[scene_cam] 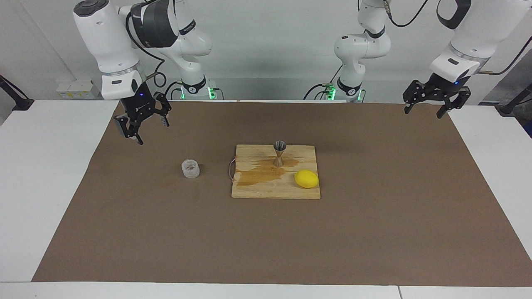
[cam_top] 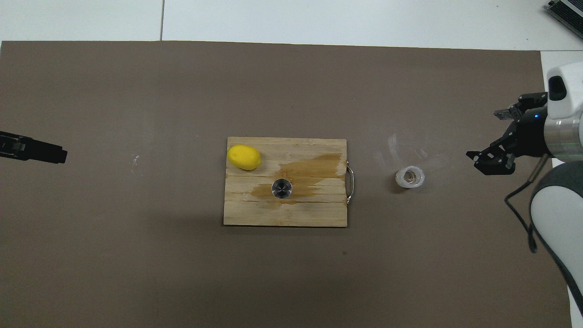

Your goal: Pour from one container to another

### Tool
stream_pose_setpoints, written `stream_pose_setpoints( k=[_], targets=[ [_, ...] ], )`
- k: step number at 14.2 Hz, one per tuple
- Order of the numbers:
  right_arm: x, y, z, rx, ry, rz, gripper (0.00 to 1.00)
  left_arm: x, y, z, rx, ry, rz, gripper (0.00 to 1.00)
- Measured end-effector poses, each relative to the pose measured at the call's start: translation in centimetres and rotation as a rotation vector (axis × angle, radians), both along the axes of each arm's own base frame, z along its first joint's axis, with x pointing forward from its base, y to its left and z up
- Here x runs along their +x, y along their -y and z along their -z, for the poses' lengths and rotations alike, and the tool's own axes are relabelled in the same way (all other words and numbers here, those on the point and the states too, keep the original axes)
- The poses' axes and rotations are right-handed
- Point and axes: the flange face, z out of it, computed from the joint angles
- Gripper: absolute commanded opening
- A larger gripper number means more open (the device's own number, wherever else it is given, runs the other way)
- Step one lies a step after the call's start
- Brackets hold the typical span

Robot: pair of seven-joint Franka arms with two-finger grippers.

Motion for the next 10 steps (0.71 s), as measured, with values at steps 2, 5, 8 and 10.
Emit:
stream_pose_setpoints(
  k=[2, 5, 8, 10],
  targets=[
    [-0.1, -0.6, -0.7, 0.033, -0.023, 0.165, 1.00, 0.0, 0.0, 0.0, 0.000, 0.000, 0.000, 1.00],
    [-0.3, -0.6, -1.8, 0.073, -0.075, 0.400, 1.00, 0.0, 0.0, 0.0, 0.000, 0.000, 0.000, 1.00],
    [-0.7, -0.3, -2.8, 0.059, -0.121, 0.618, 1.00, 0.0, 0.0, 0.0, 0.000, 0.000, 0.001, 1.00],
    [-1.2, -0.1, -3.8, 0.050, -0.148, 0.746, 1.00, 0.0, 0.1, 0.0, 0.000, 0.000, 0.002, 1.00]
  ],
)
